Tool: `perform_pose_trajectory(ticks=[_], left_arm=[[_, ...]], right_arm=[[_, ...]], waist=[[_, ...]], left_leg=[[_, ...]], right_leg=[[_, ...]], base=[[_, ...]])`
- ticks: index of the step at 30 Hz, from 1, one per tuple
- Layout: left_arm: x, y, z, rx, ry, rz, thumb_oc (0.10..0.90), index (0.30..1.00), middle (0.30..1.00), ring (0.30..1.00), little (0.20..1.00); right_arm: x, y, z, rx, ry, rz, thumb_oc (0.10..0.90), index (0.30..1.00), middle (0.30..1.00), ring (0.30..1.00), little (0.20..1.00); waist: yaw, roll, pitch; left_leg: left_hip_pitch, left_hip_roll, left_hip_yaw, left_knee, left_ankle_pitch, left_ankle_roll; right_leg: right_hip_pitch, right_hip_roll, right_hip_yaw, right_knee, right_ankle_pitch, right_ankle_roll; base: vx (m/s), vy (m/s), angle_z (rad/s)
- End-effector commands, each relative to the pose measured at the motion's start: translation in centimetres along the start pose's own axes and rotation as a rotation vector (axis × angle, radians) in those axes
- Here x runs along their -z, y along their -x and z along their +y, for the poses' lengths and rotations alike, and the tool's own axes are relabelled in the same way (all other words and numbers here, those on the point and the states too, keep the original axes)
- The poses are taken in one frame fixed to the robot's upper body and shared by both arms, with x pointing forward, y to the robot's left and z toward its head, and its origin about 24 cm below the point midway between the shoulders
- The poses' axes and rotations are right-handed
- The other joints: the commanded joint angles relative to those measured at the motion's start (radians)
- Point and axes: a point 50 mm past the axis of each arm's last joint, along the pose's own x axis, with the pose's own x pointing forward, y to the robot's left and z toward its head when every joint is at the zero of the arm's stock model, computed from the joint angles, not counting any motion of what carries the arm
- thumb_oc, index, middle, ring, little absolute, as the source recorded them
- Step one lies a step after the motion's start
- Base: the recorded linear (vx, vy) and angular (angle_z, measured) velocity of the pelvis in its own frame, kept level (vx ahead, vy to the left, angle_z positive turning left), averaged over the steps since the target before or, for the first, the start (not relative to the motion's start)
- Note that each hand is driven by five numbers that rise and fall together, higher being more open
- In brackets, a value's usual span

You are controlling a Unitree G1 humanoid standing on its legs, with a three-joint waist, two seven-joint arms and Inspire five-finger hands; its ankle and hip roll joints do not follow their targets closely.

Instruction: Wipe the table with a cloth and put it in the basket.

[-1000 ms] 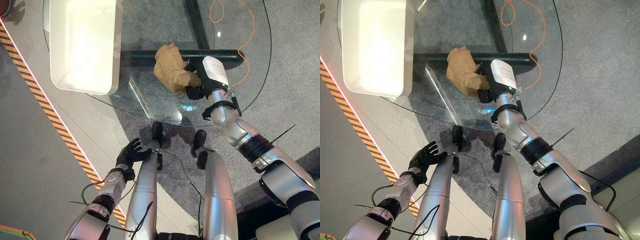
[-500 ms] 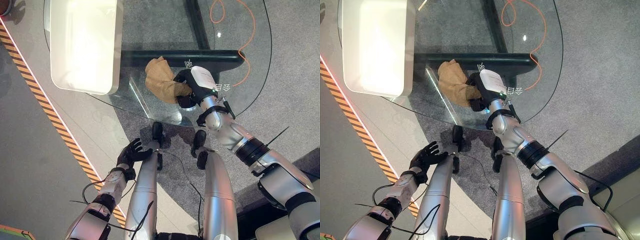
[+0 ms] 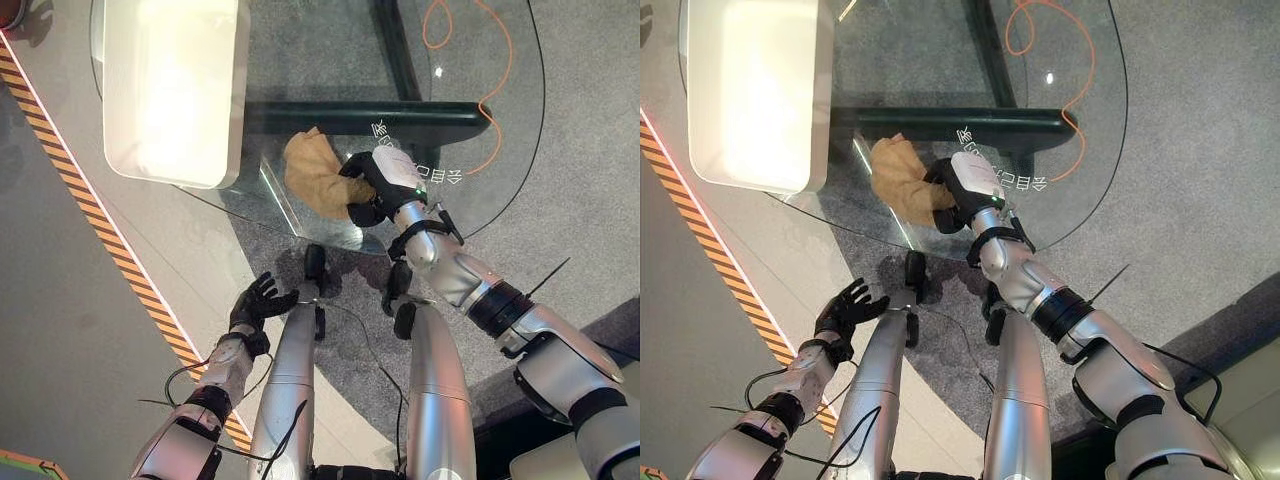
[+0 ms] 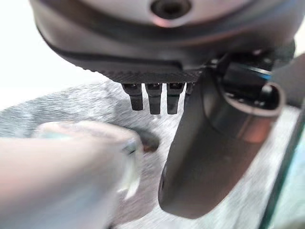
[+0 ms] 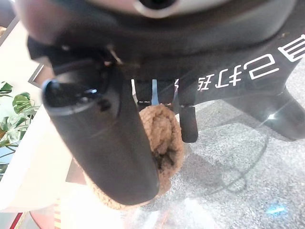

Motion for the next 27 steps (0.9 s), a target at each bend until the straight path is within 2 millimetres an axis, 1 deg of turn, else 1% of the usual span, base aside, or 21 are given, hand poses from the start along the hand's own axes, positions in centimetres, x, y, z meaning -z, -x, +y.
perform_pose_trajectory(ticks=[1, 3, 4, 5, 6, 7, 8, 9, 11, 12, 13, 16, 18, 19, 20, 22, 25, 26, 27], left_arm=[[-3.2, 0.2, 2.8, -0.302, 0.215, -0.215, 0.800, 0.900, 0.900, 0.900, 0.900], [-5.3, 0.3, 4.0, -0.419, 0.281, -0.316, 0.800, 0.900, 0.900, 0.900, 0.900], [-5.6, 0.4, 4.2, -0.440, 0.291, -0.334, 0.800, 0.900, 0.900, 0.900, 0.900], [-7.2, 0.6, 4.8, -0.519, 0.334, -0.398, 0.800, 0.900, 0.900, 0.900, 0.900], [-8.0, 0.8, 5.2, -0.561, 0.345, -0.434, 0.800, 0.900, 0.900, 0.900, 0.900], [-8.3, 0.8, 5.3, -0.573, 0.353, -0.446, 0.800, 0.900, 0.900, 0.900, 0.900], [-9.8, 1.1, 5.9, -0.642, 0.364, -0.507, 0.800, 0.900, 0.900, 0.900, 0.900], [-10.5, 1.3, 6.3, -0.679, 0.364, -0.541, 0.800, 0.900, 0.900, 0.900, 0.900], [-11.3, 1.6, 6.7, -0.735, 0.381, -0.574, 0.800, 0.900, 0.900, 0.900, 0.900], [-12.0, 2.0, 7.4, -0.789, 0.400, -0.616, 0.800, 0.900, 0.900, 0.900, 0.900], [-12.2, 2.3, 7.8, -0.814, 0.400, -0.644, 0.800, 0.900, 0.900, 0.900, 0.900], [-13.3, 2.8, 8.1, -0.839, 0.412, -0.717, 0.800, 0.900, 0.900, 0.900, 0.900], [-14.6, 3.4, 8.0, -0.851, 0.437, -0.799, 0.800, 0.900, 0.900, 0.900, 0.900], [-14.7, 3.4, 8.0, -0.851, 0.439, -0.802, 0.800, 0.900, 0.900, 0.900, 0.900], [-15.4, 3.9, 8.0, -0.865, 0.451, -0.856, 0.800, 0.900, 0.900, 0.900, 0.900], [-16.2, 4.6, 8.0, -0.868, 0.458, -0.917, 0.800, 0.900, 0.900, 0.900, 0.900], [-17.2, 5.6, 7.4, -0.845, 0.424, -1.022, 0.800, 0.900, 0.900, 0.900, 0.900], [-17.6, 5.9, 7.0, -0.817, 0.443, -1.051, 0.800, 0.900, 0.900, 0.900, 0.900], [-18.0, 6.4, 6.5, -0.751, 0.468, -1.088, 0.800, 0.900, 0.900, 0.900, 0.900]], right_arm=[[-3.6, 0.5, 1.7, 0.023, -0.161, -0.136, 0.100, 0.300, 0.300, 0.300, 0.200], [-3.2, 0.1, 1.0, 0.079, -0.199, -0.105, 0.100, 0.300, 0.300, 0.300, 0.200], [-3.2, 0.1, 0.8, 0.089, -0.206, -0.103, 0.100, 0.300, 0.300, 0.300, 0.200], [-3.0, -0.3, -0.1, 0.141, -0.238, -0.092, 0.100, 0.300, 0.300, 0.300, 0.200], [-2.9, -0.4, -0.5, 0.162, -0.253, -0.087, 0.100, 0.300, 0.300, 0.300, 0.200], [-2.9, -0.5, -0.8, 0.176, -0.260, -0.090, 0.100, 0.300, 0.300, 0.300, 0.200], [-3.1, -0.8, -1.7, 0.221, -0.290, -0.087, 0.100, 0.300, 0.300, 0.300, 0.200], [-3.2, -0.9, -2.1, 0.244, -0.307, -0.088, 0.100, 0.300, 0.300, 0.300, 0.200], [-3.3, -1.0, -2.6, 0.271, -0.323, -0.091, 0.100, 0.300, 0.300, 0.300, 0.200], [-3.6, -1.1, -3.2, 0.303, -0.342, -0.099, 0.100, 0.300, 0.300, 0.300, 0.200], [-3.7, -1.1, -3.5, 0.315, -0.352, -0.103, 0.100, 0.300, 0.300, 0.300, 0.200], [-4.1, -0.9, -4.3, 0.347, -0.380, -0.121, 0.100, 0.300, 0.300, 0.300, 0.200], [-4.2, -0.6, -5.0, 0.381, -0.406, -0.141, 0.100, 0.300, 0.300, 0.300, 0.200], [-4.2, -0.5, -5.1, 0.384, -0.408, -0.142, 0.100, 0.300, 0.300, 0.300, 0.200], [-4.3, -0.3, -5.5, 0.405, -0.426, -0.158, 0.100, 0.300, 0.300, 0.300, 0.200], [-4.4, 0.2, -6.1, 0.434, -0.448, -0.183, 0.100, 0.300, 0.300, 0.300, 0.200], [-4.5, 0.9, -6.4, 0.460, -0.471, -0.205, 0.100, 0.300, 0.300, 0.300, 0.200], [-4.5, 1.2, -6.7, 0.471, -0.479, -0.217, 0.100, 0.300, 0.300, 0.300, 0.200], [-4.5, 1.7, -7.1, 0.491, -0.493, -0.234, 0.100, 0.300, 0.300, 0.300, 0.200]], waist=[[0.007, 0.022, -0.023], [0.015, 0.025, -0.023], [0.017, 0.025, -0.023], [0.026, 0.027, -0.023], [0.030, 0.027, -0.023], [0.032, 0.027, -0.023], [0.039, 0.025, -0.023], [0.042, 0.022, -0.023], [0.044, 0.019, -0.023], [0.045, 0.016, -0.023], [0.045, 0.014, -0.023], [0.041, 0.010, -0.023], [0.037, 0.007, -0.023], [0.037, 0.006, -0.023], [0.036, 0.005, -0.023], [0.035, 0.002, -0.023], [0.034, 0.001, -0.023], [0.034, 0.000, -0.023], [0.034, 0.001, -0.023]], left_leg=[[0.010, -0.018, 0.106, 0.082, -0.092, 0.074], [0.011, -0.020, 0.100, 0.089, -0.093, 0.073], [0.011, -0.020, 0.100, 0.090, -0.093, 0.073], [0.007, -0.023, 0.092, 0.097, -0.093, 0.073], [0.006, -0.025, 0.088, 0.099, -0.093, 0.073], [0.005, -0.026, 0.086, 0.100, -0.093, 0.073], [0.002, -0.025, 0.078, 0.102, -0.092, 0.073], [0.000, -0.025, 0.075, 0.104, -0.092, 0.073], [-0.001, -0.024, 0.071, 0.108, -0.092, 0.073], [-0.005, -0.023, 0.066, 0.113, -0.094, 0.072], [-0.005, -0.022, 0.065, 0.113, -0.095, 0.072], [-0.010, -0.018, 0.063, 0.118, -0.095, 0.070], [-0.010, -0.018, 0.062, 0.117, -0.095, 0.071], [-0.011, -0.018, 0.062, 0.117, -0.095, 0.071], [-0.010, -0.019, 0.060, 0.115, -0.097, 0.071], [-0.009, -0.019, 0.058, 0.116, -0.099, 0.071], [-0.010, -0.019, 0.056, 0.116, -0.101, 0.071], [-0.009, -0.020, 0.055, 0.115, -0.102, 0.072], [-0.010, -0.022, 0.054, 0.117, -0.105, 0.072]], right_leg=[[-0.007, 0.006, 0.018, -0.090, 0.071, 0.041], [-0.004, 0.003, 0.018, -0.077, 0.066, 0.042], [-0.004, 0.002, 0.018, -0.075, 0.066, 0.042], [-0.006, 0.001, 0.017, -0.062, 0.063, 0.042], [-0.005, 0.000, 0.015, -0.058, 0.061, 0.042], [-0.005, 0.000, 0.015, -0.056, 0.061, 0.042], [-0.004, -0.003, 0.009, -0.047, 0.057, 0.041], [-0.004, -0.003, 0.006, -0.043, 0.056, 0.039], [-0.003, -0.002, 0.004, -0.039, 0.054, 0.038], [-0.003, 0.002, 0.004, -0.034, 0.049, 0.035], [-0.003, 0.006, 0.005, -0.032, 0.047, 0.034], [-0.006, 0.014, 0.009, -0.027, 0.044, 0.030], [-0.004, 0.021, 0.012, -0.029, 0.042, 0.029], [-0.004, 0.021, 0.012, -0.030, 0.042, 0.029], [-0.002, 0.024, 0.014, -0.033, 0.040, 0.030], [0.002, 0.027, 0.015, -0.036, 0.037, 0.030], [0.002, 0.031, 0.019, -0.035, 0.035, 0.032], [0.003, 0.032, 0.020, -0.035, 0.035, 0.032], [0.004, 0.034, 0.022, -0.035, 0.033, 0.035]], base=[[0.02, -0.004, 0.05], [0.02, -0.015, 0.04], [0.02, -0.037, 0.05], [0.02, -0.043, 0.03], [0.01, -0.049, 0.04], [0.00, -0.064, 0.03], [-0.01, -0.068, 0.03], [-0.01, -0.072, 0.04], [0.00, -0.038, 0.03], [0.00, 0.000, 0.00], [0.00, 0.000, 0.00], [0.00, 0.000, 0.00], [0.00, 0.000, 0.00], [0.00, 0.000, 0.00], [0.00, 0.000, 0.00], [0.00, -0.006, -0.02], [0.01, -0.004, -0.04], [0.01, -0.001, -0.03], [0.00, -0.001, -0.04]])
